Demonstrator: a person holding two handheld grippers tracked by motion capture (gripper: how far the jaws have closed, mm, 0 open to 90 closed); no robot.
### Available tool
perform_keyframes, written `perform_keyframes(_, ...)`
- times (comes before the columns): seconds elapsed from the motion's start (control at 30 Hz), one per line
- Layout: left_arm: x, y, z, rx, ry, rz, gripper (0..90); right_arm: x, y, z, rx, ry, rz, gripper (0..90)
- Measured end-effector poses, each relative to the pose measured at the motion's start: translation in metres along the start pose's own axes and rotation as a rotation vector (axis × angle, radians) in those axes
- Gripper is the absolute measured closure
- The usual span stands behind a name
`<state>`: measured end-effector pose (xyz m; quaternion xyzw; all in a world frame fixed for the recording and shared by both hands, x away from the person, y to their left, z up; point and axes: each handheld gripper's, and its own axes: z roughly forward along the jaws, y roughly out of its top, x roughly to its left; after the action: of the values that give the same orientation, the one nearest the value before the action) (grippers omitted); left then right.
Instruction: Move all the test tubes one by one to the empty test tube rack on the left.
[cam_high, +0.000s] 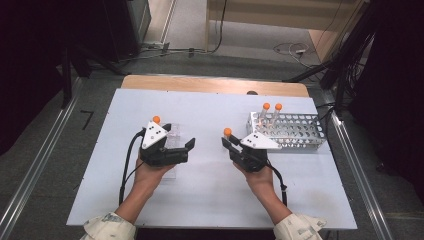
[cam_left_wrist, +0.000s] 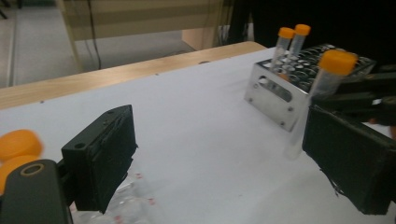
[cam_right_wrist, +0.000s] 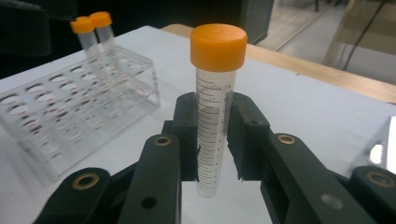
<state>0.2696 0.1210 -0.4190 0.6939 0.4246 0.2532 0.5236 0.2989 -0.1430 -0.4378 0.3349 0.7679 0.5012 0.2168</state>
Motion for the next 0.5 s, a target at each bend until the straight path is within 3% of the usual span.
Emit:
perform_keyframes(0.23, -0.022, -0.001, 0.006, 0.006, -0.043, 0.039, 10.4, 0.018, -0.004, 0.008, 0.025, 0.053, -0.018, 72.0)
perform_keyframes(0.5, -0.031, -0.002, 0.01, 0.008, -0.069, 0.04, 10.4, 0.032, -0.006, 0.011, 0.033, 0.107, -0.032, 71.9)
